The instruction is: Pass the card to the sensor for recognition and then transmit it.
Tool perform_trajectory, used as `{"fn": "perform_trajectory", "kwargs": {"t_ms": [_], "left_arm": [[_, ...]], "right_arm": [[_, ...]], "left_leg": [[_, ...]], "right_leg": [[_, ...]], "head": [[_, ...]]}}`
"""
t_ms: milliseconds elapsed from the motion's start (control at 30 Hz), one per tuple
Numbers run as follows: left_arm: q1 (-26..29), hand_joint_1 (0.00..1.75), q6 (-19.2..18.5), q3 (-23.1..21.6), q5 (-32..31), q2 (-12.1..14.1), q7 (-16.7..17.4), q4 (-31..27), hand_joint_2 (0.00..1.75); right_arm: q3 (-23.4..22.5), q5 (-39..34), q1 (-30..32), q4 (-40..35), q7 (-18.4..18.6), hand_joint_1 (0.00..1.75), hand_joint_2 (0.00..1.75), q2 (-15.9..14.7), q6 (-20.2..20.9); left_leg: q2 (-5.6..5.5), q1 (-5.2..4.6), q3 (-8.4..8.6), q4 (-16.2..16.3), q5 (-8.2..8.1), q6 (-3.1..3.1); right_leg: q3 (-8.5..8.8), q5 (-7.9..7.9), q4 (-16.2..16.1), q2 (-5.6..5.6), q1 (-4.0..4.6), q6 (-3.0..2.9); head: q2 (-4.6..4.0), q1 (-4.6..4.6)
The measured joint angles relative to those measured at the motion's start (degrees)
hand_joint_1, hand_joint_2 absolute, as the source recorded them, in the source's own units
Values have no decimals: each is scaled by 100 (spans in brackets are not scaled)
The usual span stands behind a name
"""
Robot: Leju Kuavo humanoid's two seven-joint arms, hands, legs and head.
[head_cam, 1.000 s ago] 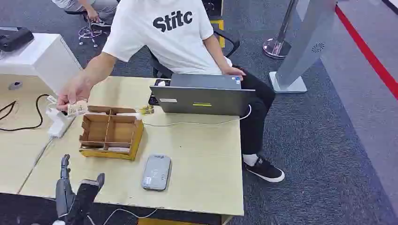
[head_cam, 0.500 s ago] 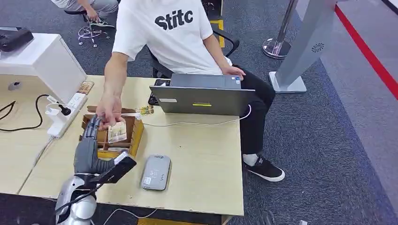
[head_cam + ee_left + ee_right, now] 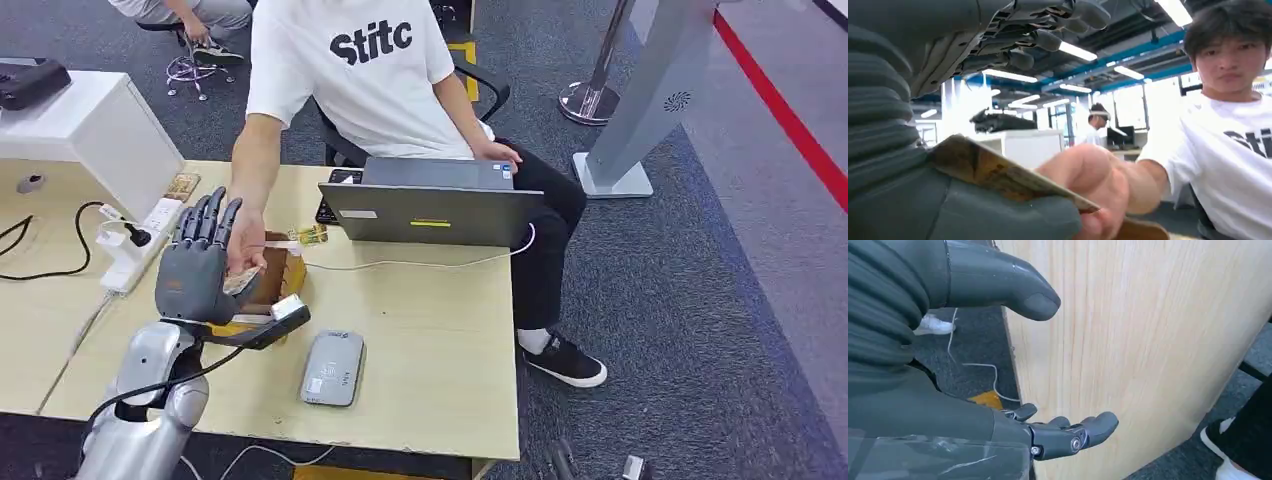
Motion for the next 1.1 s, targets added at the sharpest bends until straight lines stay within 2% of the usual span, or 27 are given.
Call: {"fn": "perform_trajectory", "kwargs": {"t_ms": [67, 300, 567, 667, 833, 900, 933, 1033, 1100], "left_arm": [[-8, 175, 22, 0, -81, 22, 28, -77, 175], [-132, 175, 302, 0, -1073, 105, 218, -470, 175], [-233, 175, 324, 0, -1149, 116, 225, -614, 175], [-239, 175, 188, 0, -1149, 109, 203, -614, 175], [-258, 175, -90, -18, -1103, -26, -440, -399, 175], [-266, 175, -440, -160, -676, -81, -1013, -58, 175], [-261, 175, -498, -375, -372, -116, -1287, 314, 175], [-242, 175, -595, -742, -70, -214, -1478, 777, 175], [-233, 175, -599, -973, -17, -258, -1486, 1004, 175]], "right_arm": [[0, 2, 3, 2, 11, 0, 175, 0, 2], [24, -9, -44, 35, 81, 0, 175, 17, 13], [59, -33, -76, 55, 83, 0, 175, 20, 17], [59, -55, -79, 66, 68, 0, 175, 20, 20], [59, -120, -81, 81, 39, 0, 175, 20, 53], [59, -157, -81, 83, 33, 0, 175, 20, 81], [59, -184, -80, 83, 31, 0, 175, 20, 94], [59, -221, -80, 83, 24, 0, 175, 20, 98], [59, -221, -81, 83, 24, 0, 175, 20, 96]], "left_leg": [[-1, 1, -2, 0, 1, 0], [0, 2, -3, 0, 1, 0], [1, 1, -2, 0, 3, -4], [-1, 2, -2, 0, 4, -6], [-1, 1, -1, 1, 4, -6], [0, -1, -1, 1, 4, -5], [-1, -2, -2, 2, 4, -5], [-1, -1, -4, 2, 4, -5], [0, -2, -5, 3, 3, -4]], "right_leg": [[-2, 1, 0, -1, 0, -1], [-2, 2, 1, -1, 0, -3], [-2, 3, 1, -1, 0, -4], [-2, 3, 1, -2, 0, -4], [-3, 3, 0, -1, 0, -4], [-4, 3, 0, -1, -2, -4], [-4, 3, 0, -1, -2, -4], [-4, 4, -1, -1, -2, -3], [-4, 4, -1, -1, -2, -2]], "head": [[0, -9], [0, -9], [0, -7], [0, -7], [0, -4], [0, -9], [0, -4], [0, -4], [0, -7]]}}
